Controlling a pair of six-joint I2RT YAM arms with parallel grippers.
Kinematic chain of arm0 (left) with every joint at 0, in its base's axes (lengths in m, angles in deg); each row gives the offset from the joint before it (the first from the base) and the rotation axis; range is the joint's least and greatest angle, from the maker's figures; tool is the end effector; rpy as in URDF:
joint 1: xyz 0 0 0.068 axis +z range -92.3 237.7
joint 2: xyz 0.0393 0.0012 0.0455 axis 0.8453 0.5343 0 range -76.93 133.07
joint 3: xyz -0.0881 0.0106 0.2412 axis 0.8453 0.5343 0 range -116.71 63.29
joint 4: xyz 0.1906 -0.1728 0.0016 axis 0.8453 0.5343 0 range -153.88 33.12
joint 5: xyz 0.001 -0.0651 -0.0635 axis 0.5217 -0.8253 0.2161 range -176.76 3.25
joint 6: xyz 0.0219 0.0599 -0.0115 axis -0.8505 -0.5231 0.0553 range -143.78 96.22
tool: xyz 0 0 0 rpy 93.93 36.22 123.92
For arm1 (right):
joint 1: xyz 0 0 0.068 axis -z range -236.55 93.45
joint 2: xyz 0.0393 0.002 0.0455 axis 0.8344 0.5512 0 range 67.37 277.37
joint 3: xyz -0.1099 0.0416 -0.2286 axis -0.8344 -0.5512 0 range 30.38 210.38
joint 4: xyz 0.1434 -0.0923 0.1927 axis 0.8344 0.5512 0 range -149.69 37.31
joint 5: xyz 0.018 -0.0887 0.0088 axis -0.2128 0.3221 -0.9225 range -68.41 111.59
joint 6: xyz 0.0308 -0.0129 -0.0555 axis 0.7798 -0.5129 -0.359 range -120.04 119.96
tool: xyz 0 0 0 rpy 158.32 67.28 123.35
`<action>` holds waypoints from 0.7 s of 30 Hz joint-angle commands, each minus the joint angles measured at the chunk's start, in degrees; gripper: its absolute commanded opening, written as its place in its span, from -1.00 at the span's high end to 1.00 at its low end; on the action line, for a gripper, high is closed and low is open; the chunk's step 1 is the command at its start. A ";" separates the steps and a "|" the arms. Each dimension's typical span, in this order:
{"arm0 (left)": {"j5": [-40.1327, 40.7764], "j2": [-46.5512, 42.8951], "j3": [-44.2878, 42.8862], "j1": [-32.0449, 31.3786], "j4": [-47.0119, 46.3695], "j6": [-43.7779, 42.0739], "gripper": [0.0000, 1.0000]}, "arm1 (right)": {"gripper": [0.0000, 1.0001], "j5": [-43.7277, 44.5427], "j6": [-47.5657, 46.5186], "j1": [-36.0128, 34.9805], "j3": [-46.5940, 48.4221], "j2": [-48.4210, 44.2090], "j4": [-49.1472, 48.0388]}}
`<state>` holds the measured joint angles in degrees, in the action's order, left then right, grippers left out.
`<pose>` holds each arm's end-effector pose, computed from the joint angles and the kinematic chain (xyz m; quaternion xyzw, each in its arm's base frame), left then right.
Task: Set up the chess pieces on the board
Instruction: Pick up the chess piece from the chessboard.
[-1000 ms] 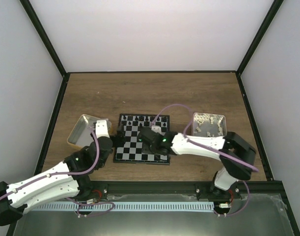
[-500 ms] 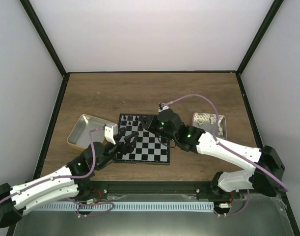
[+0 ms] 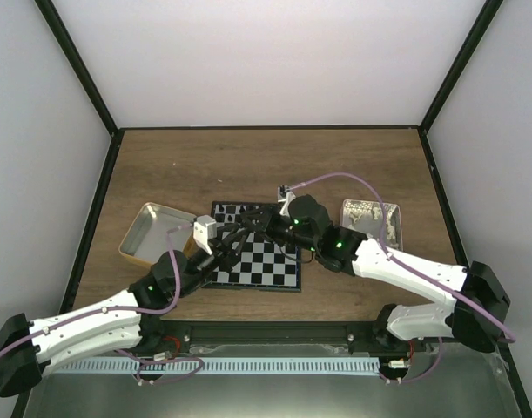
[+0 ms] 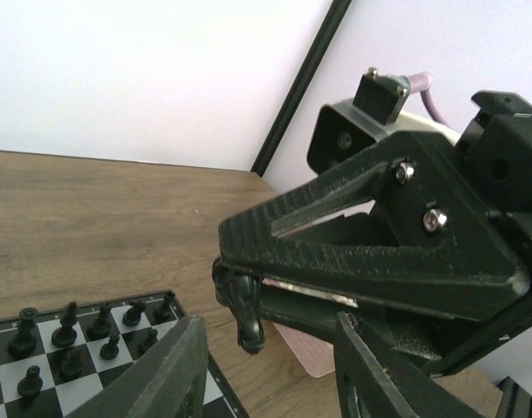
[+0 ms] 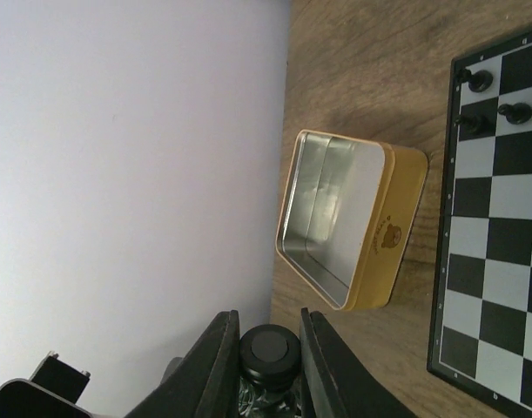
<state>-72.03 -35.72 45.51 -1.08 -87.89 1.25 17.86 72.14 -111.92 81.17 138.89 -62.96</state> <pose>0.1152 -0.1654 0.2373 0.1154 0.6941 -0.4037 0.5847 0.1715 0.2541 0.2820 0.0988 0.8000 0.5419 0.2378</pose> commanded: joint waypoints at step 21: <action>-2.11 2.82 -1.69 0.17 -5.21 -3.33 0.45 | 0.67 -11.73 5.14 4.58 -6.14 -3.35 -8.45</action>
<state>-73.78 -32.86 45.29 -0.89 -91.67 -1.54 9.09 74.87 -108.60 76.29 137.17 -67.79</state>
